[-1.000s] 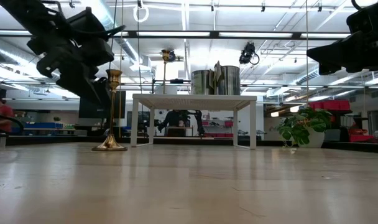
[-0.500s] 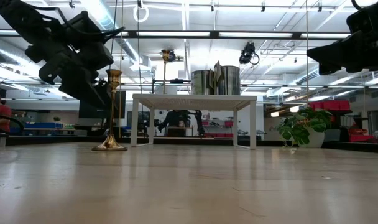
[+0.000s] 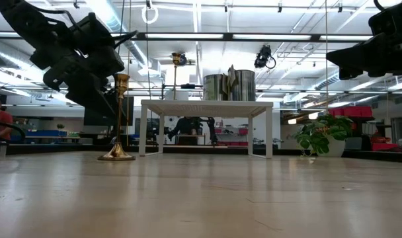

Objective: Pick & Place candle stick holders
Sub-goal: Put the top candle holder aligned with the other candle holder on the shelf

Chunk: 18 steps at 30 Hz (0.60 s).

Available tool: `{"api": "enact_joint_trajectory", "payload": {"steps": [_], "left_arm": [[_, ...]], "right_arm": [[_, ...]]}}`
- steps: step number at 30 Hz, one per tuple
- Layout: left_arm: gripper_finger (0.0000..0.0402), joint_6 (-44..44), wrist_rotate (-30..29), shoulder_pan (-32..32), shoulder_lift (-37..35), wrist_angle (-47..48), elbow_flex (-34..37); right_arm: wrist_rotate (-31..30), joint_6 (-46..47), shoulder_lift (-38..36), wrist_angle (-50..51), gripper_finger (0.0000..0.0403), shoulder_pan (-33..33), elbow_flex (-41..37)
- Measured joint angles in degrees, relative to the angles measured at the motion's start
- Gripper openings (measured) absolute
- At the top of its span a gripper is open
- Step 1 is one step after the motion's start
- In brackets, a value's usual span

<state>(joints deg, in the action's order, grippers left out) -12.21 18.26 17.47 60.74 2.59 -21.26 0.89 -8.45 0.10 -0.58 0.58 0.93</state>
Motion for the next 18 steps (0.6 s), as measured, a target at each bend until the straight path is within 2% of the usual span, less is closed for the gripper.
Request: {"api": "enact_joint_trajectory", "payload": {"steps": [10, 18], "left_arm": [[0.0230, 1.6, -0.1, -1.1, 2.4, -1.9, 0.0], [0.0176, 3.1, -0.2, -1.1, 2.4, -2.0, 0.0]], "right_arm": [[0.0, 0.0, 0.0, 0.0, 0.0017, 0.0, 0.0], [0.0, 0.0, 0.0, 0.0, 0.0017, 0.0, 0.0]]}}
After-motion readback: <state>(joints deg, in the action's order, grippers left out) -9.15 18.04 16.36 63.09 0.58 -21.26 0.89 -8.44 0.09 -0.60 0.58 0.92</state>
